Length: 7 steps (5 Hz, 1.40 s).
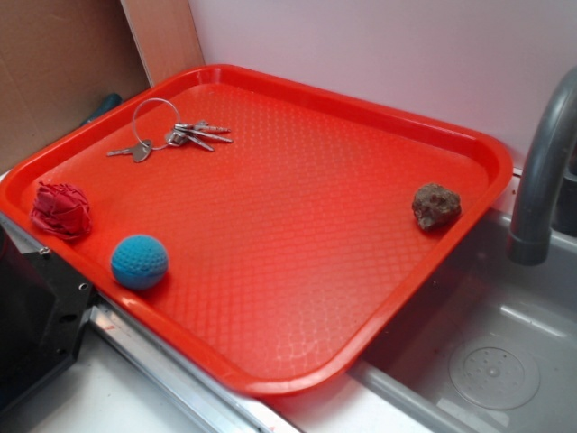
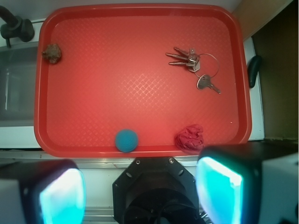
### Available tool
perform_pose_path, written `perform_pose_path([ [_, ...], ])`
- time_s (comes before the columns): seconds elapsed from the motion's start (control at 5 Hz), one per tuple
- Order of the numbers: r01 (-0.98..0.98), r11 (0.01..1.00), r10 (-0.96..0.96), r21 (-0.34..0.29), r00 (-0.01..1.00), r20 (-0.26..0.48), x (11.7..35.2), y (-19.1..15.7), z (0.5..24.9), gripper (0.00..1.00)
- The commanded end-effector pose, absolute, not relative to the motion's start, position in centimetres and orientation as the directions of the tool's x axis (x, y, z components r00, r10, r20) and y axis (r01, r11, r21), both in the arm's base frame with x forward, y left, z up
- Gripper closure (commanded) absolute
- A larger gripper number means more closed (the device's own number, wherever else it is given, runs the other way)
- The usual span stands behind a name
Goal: Grab the red paper.
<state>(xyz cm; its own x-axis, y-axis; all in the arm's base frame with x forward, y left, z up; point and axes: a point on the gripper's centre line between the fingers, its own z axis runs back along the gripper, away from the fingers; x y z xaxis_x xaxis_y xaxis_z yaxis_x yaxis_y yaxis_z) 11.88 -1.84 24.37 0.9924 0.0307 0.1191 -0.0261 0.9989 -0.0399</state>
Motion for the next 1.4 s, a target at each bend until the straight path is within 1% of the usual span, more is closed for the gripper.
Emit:
perform_pose_path([
  [0.0,-0.026,0.999,0.031,-0.04,0.992,0.119,11.9,-1.8,24.4,0.0],
  [0.2,-0.108,0.993,0.113,-0.058,0.989,0.097,12.4,1.5,19.4,0.0],
  [0.4,-0.147,0.989,0.147,-0.002,0.982,0.122,11.4,5.2,15.2,0.0],
  [0.6,-0.176,0.984,0.17,0.035,0.978,0.124,12.2,7.1,12.3,0.0],
  [0.8,-0.156,0.986,0.151,0.052,0.985,0.089,12.9,7.5,8.9,0.0],
  [1.0,-0.126,0.991,0.124,0.045,0.991,0.044,13.7,7.2,5.5,0.0],
  [1.2,-0.097,0.995,0.097,0.033,0.995,0.004,13.5,6.3,3.5,0.0],
])
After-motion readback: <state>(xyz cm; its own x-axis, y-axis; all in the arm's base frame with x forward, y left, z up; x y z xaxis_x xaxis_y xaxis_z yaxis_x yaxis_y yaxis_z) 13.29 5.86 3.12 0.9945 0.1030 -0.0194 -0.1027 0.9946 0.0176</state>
